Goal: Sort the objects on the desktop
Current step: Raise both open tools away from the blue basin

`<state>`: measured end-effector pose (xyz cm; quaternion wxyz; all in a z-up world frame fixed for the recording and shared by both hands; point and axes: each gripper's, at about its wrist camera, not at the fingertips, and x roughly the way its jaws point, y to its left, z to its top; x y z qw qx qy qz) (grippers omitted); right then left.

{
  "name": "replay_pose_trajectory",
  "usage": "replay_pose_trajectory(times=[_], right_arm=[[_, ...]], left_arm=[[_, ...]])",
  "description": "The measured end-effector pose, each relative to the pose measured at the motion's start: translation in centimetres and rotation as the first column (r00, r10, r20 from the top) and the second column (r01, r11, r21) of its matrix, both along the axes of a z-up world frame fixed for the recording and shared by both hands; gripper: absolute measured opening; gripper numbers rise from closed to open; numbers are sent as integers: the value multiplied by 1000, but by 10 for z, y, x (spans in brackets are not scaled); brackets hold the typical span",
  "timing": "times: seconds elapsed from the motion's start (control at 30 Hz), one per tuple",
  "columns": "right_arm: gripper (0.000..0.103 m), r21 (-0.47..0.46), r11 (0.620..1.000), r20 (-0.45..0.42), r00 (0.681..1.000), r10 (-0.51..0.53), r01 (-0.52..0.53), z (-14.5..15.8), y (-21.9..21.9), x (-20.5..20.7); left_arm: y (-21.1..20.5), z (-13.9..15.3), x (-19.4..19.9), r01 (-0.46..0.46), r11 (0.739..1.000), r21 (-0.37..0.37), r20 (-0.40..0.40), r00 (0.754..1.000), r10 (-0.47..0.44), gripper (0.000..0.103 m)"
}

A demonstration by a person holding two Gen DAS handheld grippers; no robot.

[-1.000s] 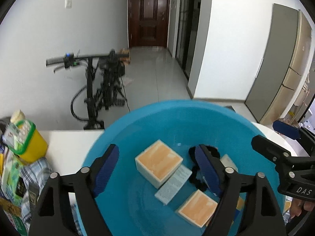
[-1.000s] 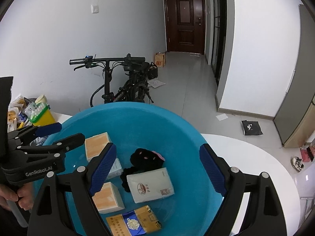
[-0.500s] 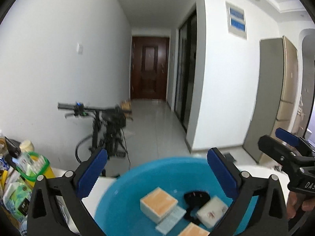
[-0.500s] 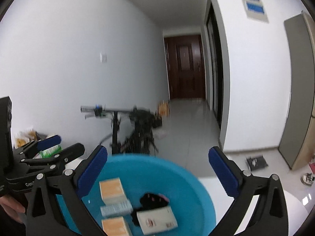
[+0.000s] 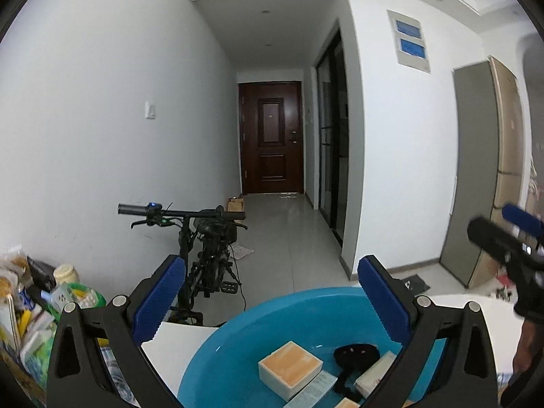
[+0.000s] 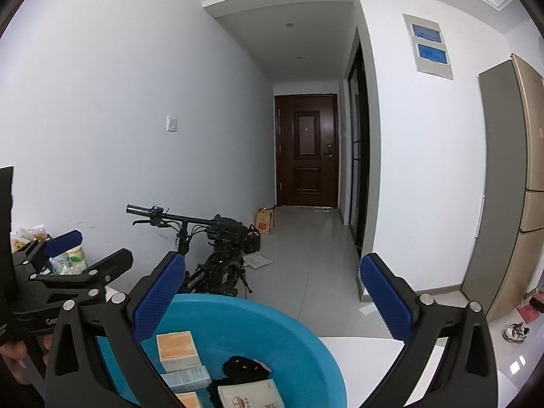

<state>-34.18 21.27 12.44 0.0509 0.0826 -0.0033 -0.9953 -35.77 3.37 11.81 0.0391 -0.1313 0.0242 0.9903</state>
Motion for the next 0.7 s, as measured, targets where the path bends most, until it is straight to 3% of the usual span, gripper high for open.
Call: replay_pose_trajectory(times=[0.2,0.27,0.37,0.6,0.7], right_arm=[[102,-4,1000,-23,1000,-16,16,2,3,6],[102,-6,1000,-20,1000,-13,12,1,2,6],[102,-3,1000,-14,1000,-7,7,0,2,7],[102,-19,1000,-25,999,24,-24,0,0,9],[102,-63,997,-22,999,38,-40,2,5,11]], left_arm=[[4,3,7,-7,1000,-24,-20,1000,7,103],[1,6,11,-51,999,3,-31,998,51,103],[-4,12,16,-18,999,34,-38,999,19,103],[4,14,16,-2,998,-65,-70,998,-3,103],[-7,15,12,91,994,56,4,996,-92,103]])
